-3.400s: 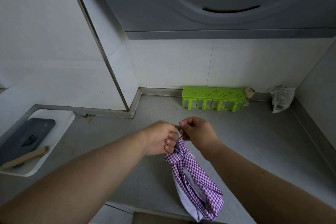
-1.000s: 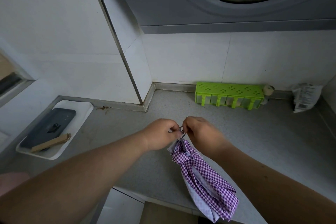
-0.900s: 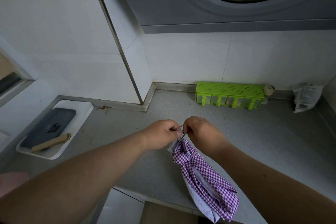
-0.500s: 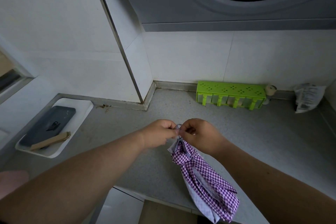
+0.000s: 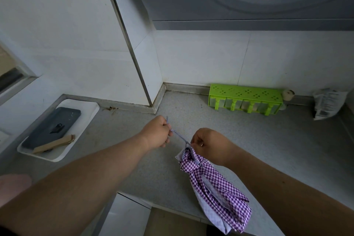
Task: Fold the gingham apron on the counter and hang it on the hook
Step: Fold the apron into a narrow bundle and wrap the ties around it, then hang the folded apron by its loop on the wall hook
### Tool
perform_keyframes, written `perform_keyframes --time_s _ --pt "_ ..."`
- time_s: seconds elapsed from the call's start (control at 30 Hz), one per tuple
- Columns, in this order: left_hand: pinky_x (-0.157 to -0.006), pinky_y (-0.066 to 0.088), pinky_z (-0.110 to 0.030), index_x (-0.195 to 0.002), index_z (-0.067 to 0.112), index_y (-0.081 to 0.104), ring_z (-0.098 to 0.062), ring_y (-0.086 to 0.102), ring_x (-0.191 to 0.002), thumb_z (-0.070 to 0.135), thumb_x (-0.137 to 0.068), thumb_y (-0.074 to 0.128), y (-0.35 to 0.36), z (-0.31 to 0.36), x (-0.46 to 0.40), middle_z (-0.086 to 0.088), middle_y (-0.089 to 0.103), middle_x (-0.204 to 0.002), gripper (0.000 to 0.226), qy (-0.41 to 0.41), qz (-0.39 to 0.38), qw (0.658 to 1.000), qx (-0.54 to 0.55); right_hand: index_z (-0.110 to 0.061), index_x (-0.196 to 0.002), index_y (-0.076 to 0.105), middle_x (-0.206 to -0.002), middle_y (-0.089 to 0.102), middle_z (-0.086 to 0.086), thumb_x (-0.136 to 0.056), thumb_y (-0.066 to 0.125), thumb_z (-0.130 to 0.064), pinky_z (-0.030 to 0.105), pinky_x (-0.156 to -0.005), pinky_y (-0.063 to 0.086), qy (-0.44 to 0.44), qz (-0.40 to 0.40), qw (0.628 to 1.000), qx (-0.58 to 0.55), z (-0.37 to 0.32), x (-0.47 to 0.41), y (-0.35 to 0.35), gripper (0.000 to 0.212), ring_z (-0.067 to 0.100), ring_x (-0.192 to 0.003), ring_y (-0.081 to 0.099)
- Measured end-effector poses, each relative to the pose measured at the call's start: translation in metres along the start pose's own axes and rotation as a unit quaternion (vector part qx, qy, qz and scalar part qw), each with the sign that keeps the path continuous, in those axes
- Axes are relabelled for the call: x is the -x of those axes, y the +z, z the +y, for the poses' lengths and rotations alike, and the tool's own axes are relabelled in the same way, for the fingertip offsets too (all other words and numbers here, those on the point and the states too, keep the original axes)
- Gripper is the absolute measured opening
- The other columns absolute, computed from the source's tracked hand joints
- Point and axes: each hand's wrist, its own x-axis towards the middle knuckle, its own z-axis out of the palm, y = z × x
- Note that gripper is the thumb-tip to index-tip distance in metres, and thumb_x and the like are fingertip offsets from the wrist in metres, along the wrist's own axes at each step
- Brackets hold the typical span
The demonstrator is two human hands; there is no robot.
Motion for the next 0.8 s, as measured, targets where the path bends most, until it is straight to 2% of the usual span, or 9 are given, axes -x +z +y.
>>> perform_keyframes --time_s 0.13,0.2,0.27,0.33,0.43,0.53,0.63,0.73,0.8 --pt "-0.069 0.06 -0.039 -0.094 0.016 0.048 -0.02 0.066 -0.078 0.02 -0.112 0.043 0.006 -0.001 0.0 -0.008 0.068 -0.093 0.02 0.005 0.036 0.999 0.017 -0.008 -0.099 0.068 -0.1 0.062 -0.017 -0.096 0.065 -0.019 0.007 -0.068 0.04 0.008 -0.035 0.999 -0.01 -0.001 -0.002 0.002 0.012 -0.004 -0.086 0.057" --pt "-0.071 0.06 -0.039 -0.095 0.018 0.047 -0.02 0.068 -0.081 0.022 -0.113 0.042 0.011 0.001 0.003 -0.008 0.07 -0.097 0.019 0.006 0.045 0.998 0.034 -0.013 -0.1 0.067 -0.103 0.062 -0.022 -0.097 0.062 -0.019 0.008 -0.075 0.042 0.011 -0.056 0.998 -0.031 -0.004 -0.002 0.003 0.009 -0.008 -0.091 0.057" --pt "-0.072 0.062 -0.037 -0.101 0.018 0.049 -0.022 0.072 -0.087 0.023 -0.113 0.041 0.014 0.003 0.007 -0.007 0.073 -0.101 0.016 0.003 0.03 0.998 0.055 -0.024 -0.091 0.059 -0.107 0.069 -0.011 -0.099 0.055 -0.023 0.026 -0.082 0.053 0.032 -0.064 0.995 -0.063 -0.005 0.0 0.004 0.01 0.005 -0.097 0.064" --pt "-0.076 0.065 -0.038 -0.107 0.019 0.05 -0.023 0.075 -0.093 0.026 -0.114 0.041 0.016 0.004 0.008 -0.005 0.075 -0.105 0.014 -0.009 -0.004 0.997 0.079 -0.025 -0.09 0.055 -0.097 0.072 -0.002 -0.102 0.05 -0.024 0.041 -0.083 0.057 0.054 -0.068 0.992 -0.09 -0.007 0.002 0.005 0.013 0.016 -0.091 0.069" --pt "-0.079 0.064 -0.039 -0.112 0.022 0.051 -0.021 0.076 -0.095 0.029 -0.114 0.04 0.016 0.005 0.012 0.0 0.077 -0.107 0.013 -0.023 -0.036 0.996 0.08 -0.02 -0.093 0.056 -0.092 0.074 0.001 -0.104 0.045 -0.021 0.043 -0.086 0.06 0.069 -0.066 0.986 -0.139 -0.012 0.005 0.005 0.016 0.015 -0.086 0.073" --pt "-0.083 0.061 -0.039 -0.118 0.024 0.054 -0.018 0.075 -0.1 0.032 -0.113 0.043 0.018 0.003 0.01 0.0 0.075 -0.115 0.014 -0.022 -0.076 0.994 0.069 -0.027 -0.09 0.055 -0.091 0.072 0.001 -0.104 0.046 -0.026 0.046 -0.085 0.058 0.076 -0.04 0.988 -0.13 -0.016 0.003 0.003 0.017 0.021 -0.088 0.071" --pt "-0.096 0.056 -0.043 -0.108 0.025 0.064 -0.019 0.07 -0.107 0.024 -0.1 0.061 0.02 0.005 0.01 -0.004 0.073 -0.115 0.008 -0.03 -0.124 0.991 0.031 -0.021 -0.094 0.057 -0.088 0.074 0.003 -0.104 0.049 -0.025 0.041 -0.082 0.058 0.085 -0.035 0.977 -0.193 -0.019 0.001 -0.004 0.013 0.018 -0.082 0.072" --pt "-0.11 0.048 -0.045 -0.123 0.024 0.064 -0.018 0.063 -0.12 0.03 -0.076 0.069 0.021 0.01 0.017 -0.001 0.068 -0.123 0.048 -0.01 -0.159 0.987 0.005 -0.017 -0.095 0.057 -0.081 0.072 0.003 -0.096 0.057 -0.019 0.037 -0.07 0.053 0.085 -0.024 0.967 -0.238 -0.025 -0.002 -0.013 0.002 0.014 -0.072 0.067" --pt "-0.111 0.049 -0.042 -0.14 0.025 0.053 -0.016 0.059 -0.124 0.036 -0.077 0.077 0.021 0.012 0.02 0.005 0.062 -0.131 0.068 0.007 -0.155 0.988 -0.002 -0.017 -0.095 0.057 -0.082 0.071 0.005 -0.088 0.058 -0.018 0.039 -0.069 0.05 0.091 -0.009 0.961 -0.26 -0.029 -0.004 -0.019 0.007 0.015 -0.073 0.064"
